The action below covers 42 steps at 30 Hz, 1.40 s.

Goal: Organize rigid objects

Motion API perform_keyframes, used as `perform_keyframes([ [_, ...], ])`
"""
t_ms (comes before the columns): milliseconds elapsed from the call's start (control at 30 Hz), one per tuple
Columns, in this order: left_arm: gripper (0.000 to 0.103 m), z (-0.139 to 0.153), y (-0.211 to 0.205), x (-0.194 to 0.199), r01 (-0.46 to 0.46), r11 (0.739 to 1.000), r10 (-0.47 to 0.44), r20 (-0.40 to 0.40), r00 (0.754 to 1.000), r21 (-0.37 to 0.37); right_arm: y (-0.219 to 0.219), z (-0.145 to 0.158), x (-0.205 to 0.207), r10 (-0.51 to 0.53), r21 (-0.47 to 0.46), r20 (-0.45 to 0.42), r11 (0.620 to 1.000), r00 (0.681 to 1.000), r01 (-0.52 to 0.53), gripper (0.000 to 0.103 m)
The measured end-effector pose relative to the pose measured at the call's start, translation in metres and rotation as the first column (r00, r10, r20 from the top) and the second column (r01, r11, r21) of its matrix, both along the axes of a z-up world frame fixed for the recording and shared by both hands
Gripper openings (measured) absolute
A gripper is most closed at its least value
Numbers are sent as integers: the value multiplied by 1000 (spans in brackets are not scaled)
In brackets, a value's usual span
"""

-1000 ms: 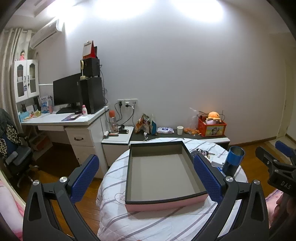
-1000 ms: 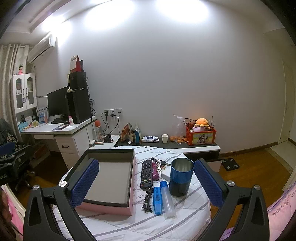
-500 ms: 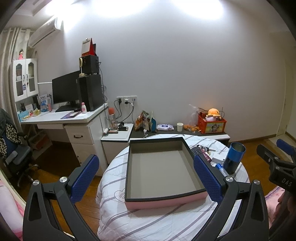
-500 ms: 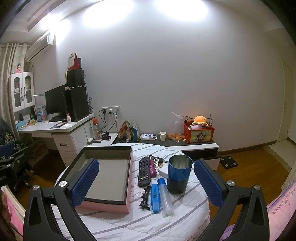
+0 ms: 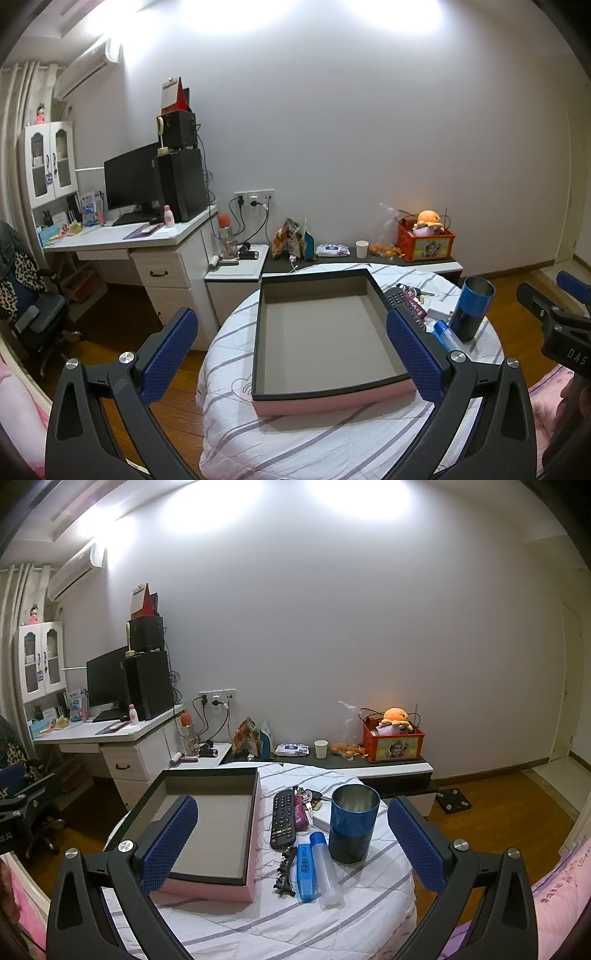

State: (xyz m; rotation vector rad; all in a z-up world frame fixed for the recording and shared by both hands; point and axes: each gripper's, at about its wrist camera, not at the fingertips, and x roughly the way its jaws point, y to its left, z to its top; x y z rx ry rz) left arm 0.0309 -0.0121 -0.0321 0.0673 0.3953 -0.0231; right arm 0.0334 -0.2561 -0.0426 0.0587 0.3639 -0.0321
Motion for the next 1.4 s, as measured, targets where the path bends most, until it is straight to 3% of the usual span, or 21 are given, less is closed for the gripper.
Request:
perform_keyframes([
  [700,103,-2,2,0,-2,1000,2,-8,1000,3,-5,0,1,-13,-12,-1,1000,1000,13,103],
  [1133,103,7,13,4,-23,1000,23,-5,1000,-10,-3,37,16,-22,-75,70,997,997,28,103],
  [1400,103,12,12,23,-39,999,39,-35,999,-1,-1,40,28,-21,-87,87,996,996,29,103],
])
